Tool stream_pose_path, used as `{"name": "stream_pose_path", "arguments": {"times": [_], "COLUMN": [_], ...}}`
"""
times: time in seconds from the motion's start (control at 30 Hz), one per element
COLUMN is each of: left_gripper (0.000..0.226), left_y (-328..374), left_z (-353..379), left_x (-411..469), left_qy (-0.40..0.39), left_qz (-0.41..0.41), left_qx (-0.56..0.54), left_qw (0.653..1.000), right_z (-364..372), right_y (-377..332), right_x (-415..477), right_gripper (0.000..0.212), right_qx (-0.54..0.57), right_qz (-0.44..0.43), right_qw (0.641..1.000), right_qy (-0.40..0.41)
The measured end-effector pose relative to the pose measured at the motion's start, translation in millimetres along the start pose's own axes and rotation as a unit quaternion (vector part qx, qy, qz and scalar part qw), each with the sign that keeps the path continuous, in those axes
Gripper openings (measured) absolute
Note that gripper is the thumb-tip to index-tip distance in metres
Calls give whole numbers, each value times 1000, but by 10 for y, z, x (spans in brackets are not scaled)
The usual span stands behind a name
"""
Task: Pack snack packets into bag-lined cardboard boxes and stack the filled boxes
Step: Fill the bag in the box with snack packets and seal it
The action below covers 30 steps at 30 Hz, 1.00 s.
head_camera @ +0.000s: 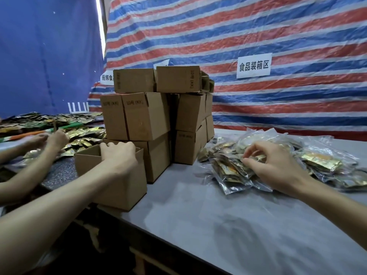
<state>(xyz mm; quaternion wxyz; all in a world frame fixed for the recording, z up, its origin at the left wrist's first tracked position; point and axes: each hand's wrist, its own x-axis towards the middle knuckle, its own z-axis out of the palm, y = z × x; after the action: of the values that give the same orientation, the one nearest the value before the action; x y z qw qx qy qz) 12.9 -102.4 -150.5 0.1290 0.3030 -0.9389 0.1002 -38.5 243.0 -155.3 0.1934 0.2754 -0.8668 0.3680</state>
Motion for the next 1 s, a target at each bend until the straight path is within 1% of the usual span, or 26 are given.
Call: {"name": "stream_pose_path", "arguments": {"times": [0.13, 0.23, 0.27, 0.4, 0.47, 0.5, 0.6, 0.63, 0.7, 0.77, 0.8, 0.87, 0.93, 0.97, 1.0], "left_gripper": [18, 28, 28, 10, 13, 16, 30, 33, 34, 28, 23, 17, 19, 25, 35], "left_y": [329, 605, 696, 1034, 1167, 1216, 1303, 1320, 1347, 1360, 1369, 1407, 1455, 1477, 1499], "left_z": [-237, -418, -468, -615, -690, -725, -800, -805, -774, -699, -649, -518, -363, -297, -235], "left_x": [-356, -662, -764, -1128, -1316, -1402, -1593, -1626, -1638, -1604, -1576, -1500, -1392, -1342, -1295], "left_qy": [-26, -43, -50, -75, -92, -105, -155, -154, -100, -39, -24, -5, 16, 18, 2], "left_qz": [77, 148, 174, 278, 333, 362, 447, 471, 510, 530, 532, 519, 488, 471, 456], "left_qx": [-59, -92, -102, -145, -169, -195, -273, -280, -288, -317, -328, -342, -360, -377, -404], "left_qw": [995, 984, 978, 946, 923, 906, 838, 822, 804, 786, 780, 783, 795, 797, 793], "right_z": [-43, -104, -136, -280, -361, -405, -540, -581, -660, -732, -766, -820, -856, -867, -873], "right_y": [3, 26, 41, 133, 193, 229, 347, 393, 492, 583, 626, 700, 760, 786, 806], "right_x": [-62, -125, -148, -237, -287, -312, -395, -420, -462, -495, -508, -539, -564, -570, -575], "right_gripper": [12, 10, 9, 8, 5, 7, 14, 17, 24, 35, 40, 43, 37, 30, 23], "right_qx": [-13, -23, -25, -39, -41, -38, -24, -19, -16, -40, -60, -90, -91, -93, -99], "right_qz": [0, 4, 5, 3, 4, 5, 15, 23, 45, 70, 82, 111, 142, 151, 157], "right_qw": [1000, 1000, 1000, 999, 999, 999, 999, 999, 998, 995, 993, 989, 985, 984, 982], "right_qy": [1, -4, -6, -6, -2, 4, 25, 30, 39, 52, 56, 49, 29, 21, 16]}}
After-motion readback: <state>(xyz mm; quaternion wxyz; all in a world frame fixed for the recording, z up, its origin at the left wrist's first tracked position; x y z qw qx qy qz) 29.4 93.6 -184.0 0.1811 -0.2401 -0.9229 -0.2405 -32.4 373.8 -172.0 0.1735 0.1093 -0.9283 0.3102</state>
